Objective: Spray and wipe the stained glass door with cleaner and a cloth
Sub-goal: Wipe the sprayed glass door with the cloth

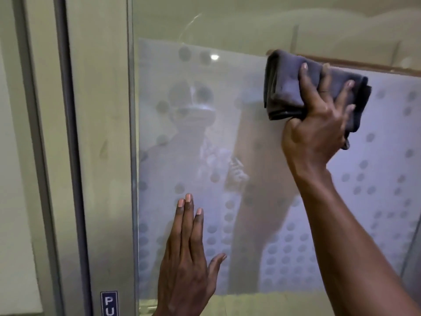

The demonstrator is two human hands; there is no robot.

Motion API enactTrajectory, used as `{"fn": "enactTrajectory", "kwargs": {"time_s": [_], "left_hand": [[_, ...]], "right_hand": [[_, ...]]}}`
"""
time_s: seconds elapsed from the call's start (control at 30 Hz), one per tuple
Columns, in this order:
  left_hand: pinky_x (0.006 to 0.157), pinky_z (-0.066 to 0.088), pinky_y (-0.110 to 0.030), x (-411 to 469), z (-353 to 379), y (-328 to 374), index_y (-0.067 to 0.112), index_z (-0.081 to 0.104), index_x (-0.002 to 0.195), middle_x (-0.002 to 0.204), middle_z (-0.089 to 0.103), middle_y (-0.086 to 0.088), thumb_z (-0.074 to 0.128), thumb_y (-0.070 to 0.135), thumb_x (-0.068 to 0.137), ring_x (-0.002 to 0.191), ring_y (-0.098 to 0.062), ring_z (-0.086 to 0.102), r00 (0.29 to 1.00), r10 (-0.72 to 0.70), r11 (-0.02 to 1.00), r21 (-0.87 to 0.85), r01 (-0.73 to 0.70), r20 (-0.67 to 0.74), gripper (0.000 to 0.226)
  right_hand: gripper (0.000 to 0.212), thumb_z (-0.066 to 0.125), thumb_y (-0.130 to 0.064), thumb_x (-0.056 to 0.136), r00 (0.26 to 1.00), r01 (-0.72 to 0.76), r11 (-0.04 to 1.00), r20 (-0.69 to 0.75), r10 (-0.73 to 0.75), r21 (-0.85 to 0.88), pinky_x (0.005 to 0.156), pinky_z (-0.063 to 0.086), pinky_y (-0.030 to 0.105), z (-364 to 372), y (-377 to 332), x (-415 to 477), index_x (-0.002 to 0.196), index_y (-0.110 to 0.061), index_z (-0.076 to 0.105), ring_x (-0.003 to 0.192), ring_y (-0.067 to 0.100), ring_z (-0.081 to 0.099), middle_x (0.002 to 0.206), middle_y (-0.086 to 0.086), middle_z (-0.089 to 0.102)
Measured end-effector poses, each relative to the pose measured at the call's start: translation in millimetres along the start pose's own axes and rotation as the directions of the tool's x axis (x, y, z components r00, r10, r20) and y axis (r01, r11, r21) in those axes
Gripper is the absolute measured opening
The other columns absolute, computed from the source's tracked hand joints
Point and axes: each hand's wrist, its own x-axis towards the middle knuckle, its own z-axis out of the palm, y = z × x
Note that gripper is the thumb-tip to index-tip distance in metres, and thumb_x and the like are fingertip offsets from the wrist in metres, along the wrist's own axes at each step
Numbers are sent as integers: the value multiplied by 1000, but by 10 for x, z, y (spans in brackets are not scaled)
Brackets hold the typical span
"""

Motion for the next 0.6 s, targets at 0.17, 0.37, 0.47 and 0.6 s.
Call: {"fn": "enactTrajectory", "kwargs": {"time_s": [0.17, 0.37, 0.47, 0.6], "left_hand": [[141, 16, -37, -24, -49, -99, -1, 30, 169, 183, 19, -22, 87, 52, 86, 172, -41, 18, 998, -52, 999, -10, 52, -44, 113], [142, 11, -38, -62, -37, -228, -2, 29, 168, 183, 18, -23, 82, 58, 87, 172, -41, 17, 992, -94, 995, 31, 97, -86, 114], [141, 15, -41, -90, -15, -221, -4, 32, 166, 182, 20, -25, 81, 57, 90, 171, -43, 20, 991, -84, 995, 43, 89, -107, 109], [140, 21, -48, -124, -33, -227, -7, 30, 164, 181, 21, -28, 74, 53, 96, 170, -47, 21, 988, -75, 997, -10, 75, -137, 102]], "right_hand": [[97, 57, -6, 82, 988, 147, 989, 48, -147, -8, 134, 7, 69, 152, -401, -152, 167, -45, 32, 167, 50, 3, 181, -6, 21], [83, 53, -1, 99, 922, 388, 917, 32, -387, -87, 131, 14, 75, 423, -632, -466, 169, -38, 30, 165, 55, 7, 181, 1, 22], [81, 54, -3, 99, 906, 424, 903, 36, -422, -68, 129, 16, 75, 513, -400, -996, 170, -34, 30, 165, 55, 7, 181, 6, 23], [71, 38, -3, 105, 911, 405, 914, 99, -401, -19, 127, 25, 75, 583, -35, -2044, 169, -32, 33, 165, 55, 11, 180, 8, 26]]}}
